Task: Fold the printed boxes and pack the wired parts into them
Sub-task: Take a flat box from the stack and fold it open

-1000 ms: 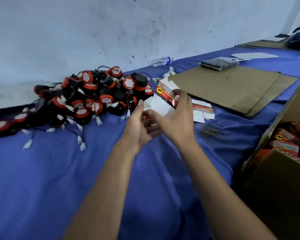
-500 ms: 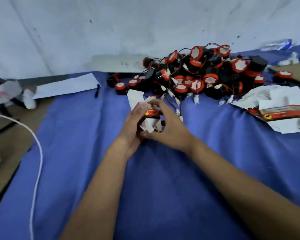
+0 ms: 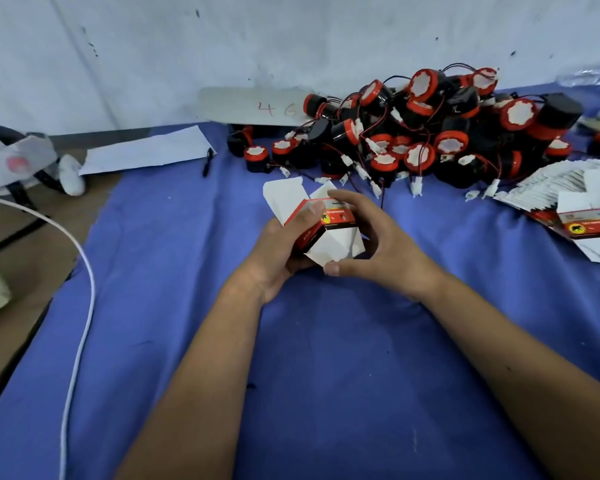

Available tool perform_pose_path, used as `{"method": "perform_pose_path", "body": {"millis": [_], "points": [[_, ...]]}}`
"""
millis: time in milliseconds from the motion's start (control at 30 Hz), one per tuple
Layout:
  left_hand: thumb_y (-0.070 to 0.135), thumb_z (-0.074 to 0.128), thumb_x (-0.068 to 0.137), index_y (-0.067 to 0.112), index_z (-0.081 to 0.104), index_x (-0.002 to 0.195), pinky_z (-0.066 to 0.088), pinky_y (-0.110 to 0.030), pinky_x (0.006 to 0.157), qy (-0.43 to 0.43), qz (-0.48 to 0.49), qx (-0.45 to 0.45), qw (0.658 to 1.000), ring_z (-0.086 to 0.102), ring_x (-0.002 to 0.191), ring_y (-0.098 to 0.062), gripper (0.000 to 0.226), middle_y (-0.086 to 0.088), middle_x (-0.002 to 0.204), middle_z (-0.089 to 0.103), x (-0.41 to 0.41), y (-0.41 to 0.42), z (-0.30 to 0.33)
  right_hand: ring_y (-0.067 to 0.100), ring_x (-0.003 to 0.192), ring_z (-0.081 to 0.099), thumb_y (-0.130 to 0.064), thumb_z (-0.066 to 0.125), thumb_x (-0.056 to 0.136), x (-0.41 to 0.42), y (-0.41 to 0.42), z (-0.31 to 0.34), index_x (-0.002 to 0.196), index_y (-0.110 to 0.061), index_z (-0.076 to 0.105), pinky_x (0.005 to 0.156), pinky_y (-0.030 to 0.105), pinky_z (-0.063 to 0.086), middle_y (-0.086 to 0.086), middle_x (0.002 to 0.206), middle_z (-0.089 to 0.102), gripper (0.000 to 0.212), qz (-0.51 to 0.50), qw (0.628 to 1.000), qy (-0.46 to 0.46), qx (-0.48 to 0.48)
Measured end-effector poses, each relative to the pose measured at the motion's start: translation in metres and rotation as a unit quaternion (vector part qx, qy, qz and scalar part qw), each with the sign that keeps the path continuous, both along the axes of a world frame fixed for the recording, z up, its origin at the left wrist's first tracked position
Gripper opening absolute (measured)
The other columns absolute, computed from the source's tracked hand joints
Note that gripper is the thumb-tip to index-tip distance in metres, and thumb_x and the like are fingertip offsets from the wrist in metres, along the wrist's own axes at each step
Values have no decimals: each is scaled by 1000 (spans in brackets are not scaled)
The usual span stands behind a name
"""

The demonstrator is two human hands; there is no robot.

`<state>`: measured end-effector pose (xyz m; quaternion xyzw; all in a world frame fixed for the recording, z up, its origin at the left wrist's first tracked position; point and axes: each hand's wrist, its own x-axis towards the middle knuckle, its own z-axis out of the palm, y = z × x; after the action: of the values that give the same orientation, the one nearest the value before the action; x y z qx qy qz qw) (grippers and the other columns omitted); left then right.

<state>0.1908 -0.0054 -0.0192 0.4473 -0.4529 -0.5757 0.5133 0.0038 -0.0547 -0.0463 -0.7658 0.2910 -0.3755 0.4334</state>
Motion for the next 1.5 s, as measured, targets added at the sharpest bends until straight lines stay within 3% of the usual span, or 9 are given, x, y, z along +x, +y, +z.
{"method": "perform_pose_path", "body": {"millis": [233,400,533,800,900,1067,1233,1367,1500], "points": [[63,59,93,18,51,143,63,-45,70,59,108,50,991,76,100,-38,68,-17,122,73,4,-8,1,14,105,70,-41,84,70,-4,-3,3,124,-18,60,78,31,58,-5,113,72,64,-100,986,-119,62],[51,82,68,45,28,157,51,-43,110,-106,37,-103,988,47,143,-13,104,12,162,33,0,-6,-10,27,93,72,-51,68,84,-1,2,5,122,-9,64,70,41,57,11,108,74,56,-96,972,-156,149],[30,88,72,30,32,158,48,-32,112,-220,45,-201,954,47,142,-7,103,8,156,42,-11,-7,-17,21,82,69,-33,60,81,-2,3,5,113,-22,67,65,38,56,4,94,74,35,-19,974,-146,170],[34,84,69,18,47,149,51,-35,108,-255,162,-195,933,54,131,-7,89,3,145,52,-9,-6,-15,20,86,73,-21,64,78,1,11,8,153,-57,18,62,49,62,-1,130,65,95,-29,987,-110,116],[36,83,70,19,54,142,53,-35,104,-264,188,-205,924,57,126,-8,79,4,138,58,-11,-5,-15,21,80,74,-13,66,89,4,11,5,153,-53,24,55,40,61,-18,121,63,86,-93,993,-71,31],[56,74,71,21,56,136,50,-23,98,-314,228,-213,897,58,119,-8,76,8,131,60,-13,-4,-18,6,127,52,-16,80,80,8,8,4,152,-27,40,103,18,45,-16,144,52,84,-162,976,65,-129],[61,66,73,26,54,136,36,-2,89,-358,247,-221,873,51,110,9,72,12,129,58,-19,-5,-21,3,126,43,-23,83,74,13,8,1,154,-29,34,99,7,39,-2,145,43,94,-146,973,79,-158],[48,78,71,22,57,130,43,-10,90,-363,260,-226,866,56,111,-3,68,7,124,59,-17,-8,-22,-11,111,40,-22,79,77,13,10,-1,152,-32,37,89,-1,37,-2,146,33,87,-187,963,90,-170],[39,91,71,21,59,127,49,-19,89,-363,276,-225,861,58,109,-10,67,5,120,61,-15,-11,-23,-1,131,41,-8,69,87,16,12,3,152,-21,42,106,9,35,2,147,40,72,-187,965,63,-176]]}}
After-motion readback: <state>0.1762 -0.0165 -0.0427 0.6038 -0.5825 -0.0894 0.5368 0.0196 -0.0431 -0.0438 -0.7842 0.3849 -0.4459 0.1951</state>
